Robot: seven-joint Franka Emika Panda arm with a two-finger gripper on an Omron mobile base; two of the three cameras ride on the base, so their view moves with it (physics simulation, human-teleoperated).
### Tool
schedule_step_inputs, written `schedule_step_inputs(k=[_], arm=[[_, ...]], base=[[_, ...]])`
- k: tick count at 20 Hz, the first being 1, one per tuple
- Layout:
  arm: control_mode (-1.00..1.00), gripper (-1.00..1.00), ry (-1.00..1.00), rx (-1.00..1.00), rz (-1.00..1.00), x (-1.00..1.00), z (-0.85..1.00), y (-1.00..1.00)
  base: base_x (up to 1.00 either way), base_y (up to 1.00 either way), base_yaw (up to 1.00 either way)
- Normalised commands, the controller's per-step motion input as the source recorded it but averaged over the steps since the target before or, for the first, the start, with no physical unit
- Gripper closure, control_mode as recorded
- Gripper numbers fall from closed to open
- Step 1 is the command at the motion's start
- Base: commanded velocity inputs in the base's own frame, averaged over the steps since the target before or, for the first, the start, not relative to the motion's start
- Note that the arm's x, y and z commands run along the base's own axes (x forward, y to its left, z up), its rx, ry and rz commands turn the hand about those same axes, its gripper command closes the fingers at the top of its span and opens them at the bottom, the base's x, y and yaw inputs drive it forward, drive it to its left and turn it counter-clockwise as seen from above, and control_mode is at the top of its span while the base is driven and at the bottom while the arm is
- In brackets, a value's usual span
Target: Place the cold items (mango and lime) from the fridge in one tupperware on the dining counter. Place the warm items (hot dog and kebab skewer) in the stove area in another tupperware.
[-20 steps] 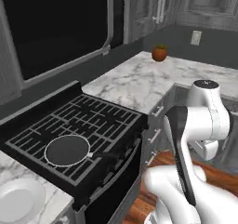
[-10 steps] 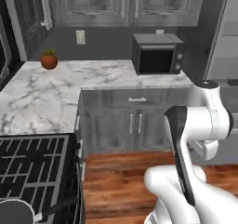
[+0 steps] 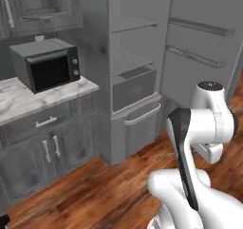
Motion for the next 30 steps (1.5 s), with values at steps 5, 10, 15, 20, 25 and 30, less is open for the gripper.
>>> schedule_step_inputs(k=[5,10,15,20,25,30], arm=[[1.00,1.00,0.00,0.00,0.00,0.00,0.00,0.00],[1.00,1.00,0.00,0.00,0.00,0.00,0.00,0.00],[1.00,1.00,0.00,0.00,0.00,0.00,0.00,0.00],[1.00,1.00,0.00,0.00,0.00,0.00,0.00,0.00],[1.00,1.00,0.00,0.00,0.00,0.00,0.00,0.00],[1.00,1.00,0.00,0.00,0.00,0.00,0.00,0.00]], base=[[0.00,0.00,-0.95],[0.00,0.00,-0.94],[0.29,-0.03,-0.75],[0.86,-0.09,-0.44],[1.00,-0.53,-0.24],[1.00,-0.46,-0.02]])
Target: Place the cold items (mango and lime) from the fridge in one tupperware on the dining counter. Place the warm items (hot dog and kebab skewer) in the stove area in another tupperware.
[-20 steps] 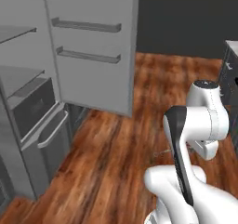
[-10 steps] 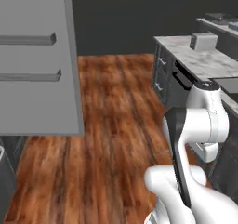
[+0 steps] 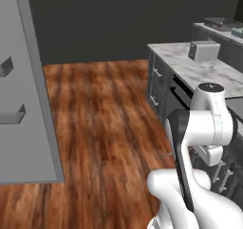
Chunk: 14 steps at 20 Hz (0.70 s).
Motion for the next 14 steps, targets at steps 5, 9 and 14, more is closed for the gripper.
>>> schedule_step_inputs(k=[5,9,14], arm=[[1.00,1.00,0.00,0.00,0.00,0.00,0.00,0.00],[1.00,1.00,0.00,0.00,0.00,0.00,0.00,0.00],[1.00,1.00,0.00,0.00,0.00,0.00,0.00,0.00]], base=[[1.00,-0.40,0.02],[1.00,-0.41,0.10],[1.00,-0.37,0.08]])
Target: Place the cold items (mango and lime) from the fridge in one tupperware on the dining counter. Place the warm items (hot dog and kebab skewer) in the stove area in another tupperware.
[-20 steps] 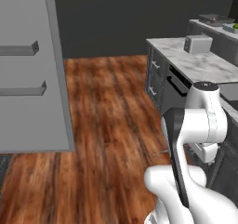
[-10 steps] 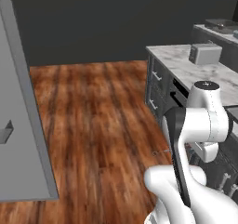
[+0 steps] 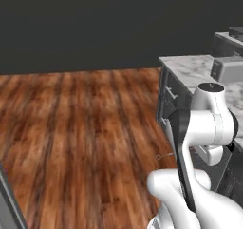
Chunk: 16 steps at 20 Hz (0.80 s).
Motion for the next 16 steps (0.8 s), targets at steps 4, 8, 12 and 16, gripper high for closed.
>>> schedule_step_inputs(k=[4,8,12,16], arm=[[1.00,1.00,0.00,0.00,0.00,0.00,0.00,0.00],[1.00,1.00,0.00,0.00,0.00,0.00,0.00,0.00],[1.00,1.00,0.00,0.00,0.00,0.00,0.00,0.00],[1.00,1.00,0.00,0.00,0.00,0.00,0.00,0.00]], base=[[1.00,-0.47,0.03],[1.00,-0.10,0.00],[1.00,0.02,-0.01],[1.00,0.19,-0.03]])
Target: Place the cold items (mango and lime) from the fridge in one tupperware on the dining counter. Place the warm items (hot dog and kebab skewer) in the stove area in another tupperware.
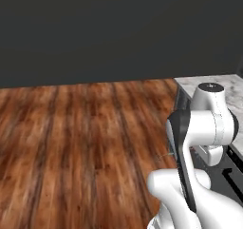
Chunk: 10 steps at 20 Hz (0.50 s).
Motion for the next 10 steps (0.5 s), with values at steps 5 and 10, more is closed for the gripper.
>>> schedule_step_inputs(k=[5,10], arm=[[1.00,1.00,0.00,0.00,0.00,0.00,0.00,0.00],[1.00,1.00,0.00,0.00,0.00,0.00,0.00,0.00]], base=[[1.00,0.26,-0.06],[1.00,0.47,-0.15]])
